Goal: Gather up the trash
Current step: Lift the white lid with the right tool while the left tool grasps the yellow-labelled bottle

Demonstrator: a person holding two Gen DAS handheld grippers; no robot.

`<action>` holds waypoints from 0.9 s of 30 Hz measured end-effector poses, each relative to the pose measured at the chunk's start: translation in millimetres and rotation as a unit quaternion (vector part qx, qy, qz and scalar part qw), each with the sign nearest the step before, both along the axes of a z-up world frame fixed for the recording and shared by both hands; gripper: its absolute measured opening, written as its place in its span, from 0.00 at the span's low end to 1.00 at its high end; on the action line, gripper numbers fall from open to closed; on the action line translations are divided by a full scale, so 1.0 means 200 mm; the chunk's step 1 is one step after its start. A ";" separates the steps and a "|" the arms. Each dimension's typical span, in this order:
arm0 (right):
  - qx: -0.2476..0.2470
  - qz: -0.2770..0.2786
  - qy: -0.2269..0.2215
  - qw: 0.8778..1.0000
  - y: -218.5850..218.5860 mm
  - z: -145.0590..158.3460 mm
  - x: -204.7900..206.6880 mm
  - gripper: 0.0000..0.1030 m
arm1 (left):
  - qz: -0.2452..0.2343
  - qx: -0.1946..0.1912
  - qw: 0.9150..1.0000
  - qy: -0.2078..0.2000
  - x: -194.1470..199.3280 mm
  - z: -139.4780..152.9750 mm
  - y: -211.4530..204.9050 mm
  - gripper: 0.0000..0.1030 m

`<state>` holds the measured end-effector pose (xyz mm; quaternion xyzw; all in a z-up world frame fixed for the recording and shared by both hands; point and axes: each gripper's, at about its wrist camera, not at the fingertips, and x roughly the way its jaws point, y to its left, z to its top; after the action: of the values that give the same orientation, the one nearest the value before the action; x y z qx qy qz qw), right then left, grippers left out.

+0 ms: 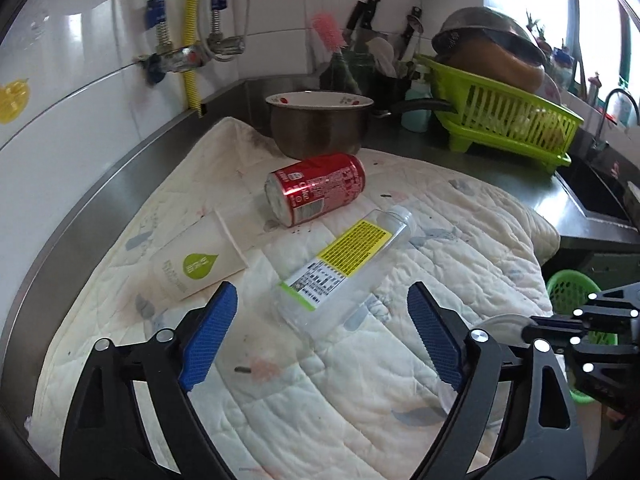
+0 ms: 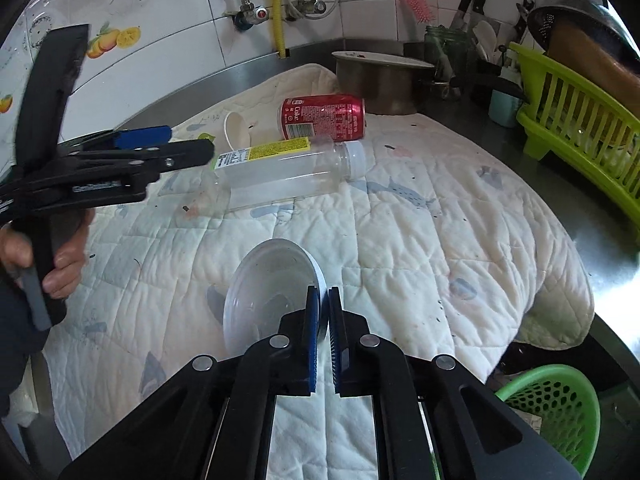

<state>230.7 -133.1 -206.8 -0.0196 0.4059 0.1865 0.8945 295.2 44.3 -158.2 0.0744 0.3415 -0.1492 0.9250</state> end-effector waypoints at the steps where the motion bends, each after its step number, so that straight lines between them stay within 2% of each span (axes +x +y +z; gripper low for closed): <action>1: 0.000 -0.002 -0.001 1.000 -0.01 0.01 -0.02 0.05 | -0.010 0.010 1.000 0.001 0.03 -0.02 -0.03 0.85; 3: 0.000 -0.009 -0.003 1.000 -0.05 0.02 -0.06 0.05 | -0.039 0.034 0.999 0.011 0.10 -0.07 -0.09 0.85; 7: 0.001 -0.019 0.001 1.000 -0.12 0.02 -0.13 0.05 | -0.068 0.076 0.995 0.019 0.20 -0.15 -0.18 0.85; 16: -0.004 -0.033 0.006 0.999 -0.17 0.01 -0.18 0.05 | -0.101 0.080 0.991 0.043 0.34 -0.22 -0.22 0.81; 18: -0.005 -0.035 0.004 0.999 -0.18 0.02 -0.18 0.05 | -0.112 0.089 0.988 0.051 0.36 -0.25 -0.24 0.68; 22: -0.005 -0.041 0.001 0.999 -0.20 0.04 -0.20 0.05 | -0.120 0.091 0.987 0.050 0.34 -0.27 -0.27 0.62; 27: 0.001 -0.045 -0.003 0.999 -0.21 0.06 -0.23 0.05 | -0.078 0.092 0.992 0.045 0.28 -0.26 -0.26 0.45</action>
<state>185.2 -175.4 -194.6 -0.0006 0.4033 0.1462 0.9033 351.5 -8.1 -210.5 0.1790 0.3883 -0.1921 0.8834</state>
